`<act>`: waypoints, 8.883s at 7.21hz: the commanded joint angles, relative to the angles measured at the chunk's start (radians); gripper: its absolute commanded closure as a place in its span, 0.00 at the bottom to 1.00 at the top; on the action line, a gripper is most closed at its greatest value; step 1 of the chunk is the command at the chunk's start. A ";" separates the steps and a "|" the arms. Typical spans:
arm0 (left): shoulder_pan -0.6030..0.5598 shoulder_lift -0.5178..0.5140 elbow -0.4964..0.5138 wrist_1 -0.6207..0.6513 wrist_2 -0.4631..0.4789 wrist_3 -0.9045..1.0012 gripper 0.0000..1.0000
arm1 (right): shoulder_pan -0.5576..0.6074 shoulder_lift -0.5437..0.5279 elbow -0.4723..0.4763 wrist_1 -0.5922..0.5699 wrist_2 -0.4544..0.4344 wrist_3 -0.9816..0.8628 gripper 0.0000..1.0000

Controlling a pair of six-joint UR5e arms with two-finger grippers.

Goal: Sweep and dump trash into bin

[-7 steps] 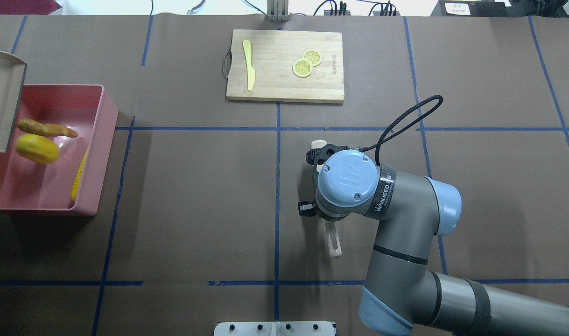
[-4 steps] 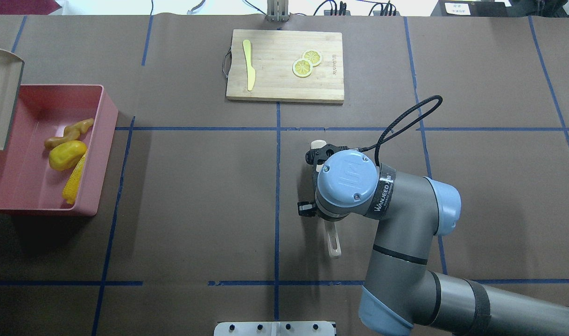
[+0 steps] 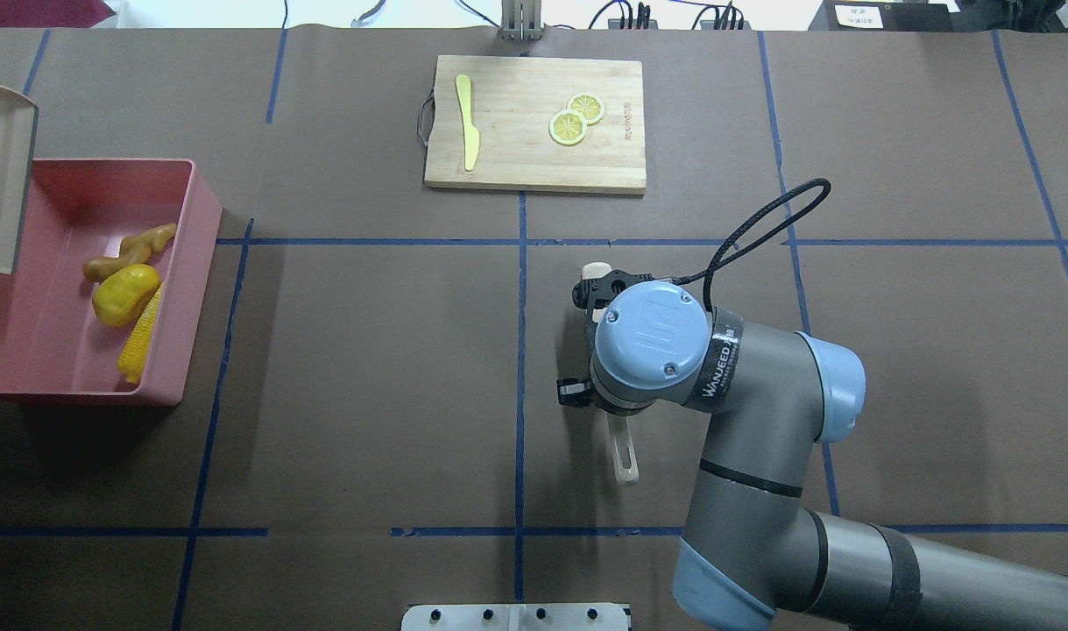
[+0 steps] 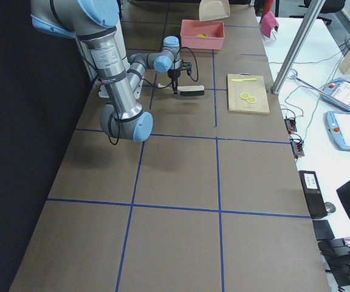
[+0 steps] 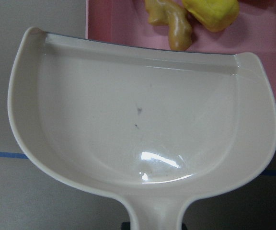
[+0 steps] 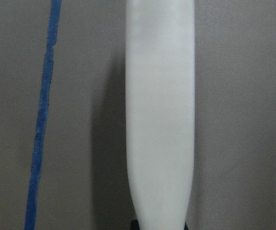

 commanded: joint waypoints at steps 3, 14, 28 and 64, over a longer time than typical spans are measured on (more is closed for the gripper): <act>0.000 -0.001 -0.059 -0.047 -0.221 -0.373 1.00 | 0.000 -0.001 0.003 0.001 0.000 0.007 1.00; 0.550 -0.047 -0.175 -0.431 -0.224 -0.794 0.98 | 0.001 0.002 0.011 0.001 0.002 0.008 1.00; 0.877 -0.234 0.026 -0.560 0.025 -0.952 0.45 | 0.003 -0.003 0.029 0.001 0.003 0.010 1.00; -0.054 0.230 -0.042 -0.048 -0.064 -1.119 0.00 | 0.558 -0.829 0.181 0.381 0.330 -0.512 1.00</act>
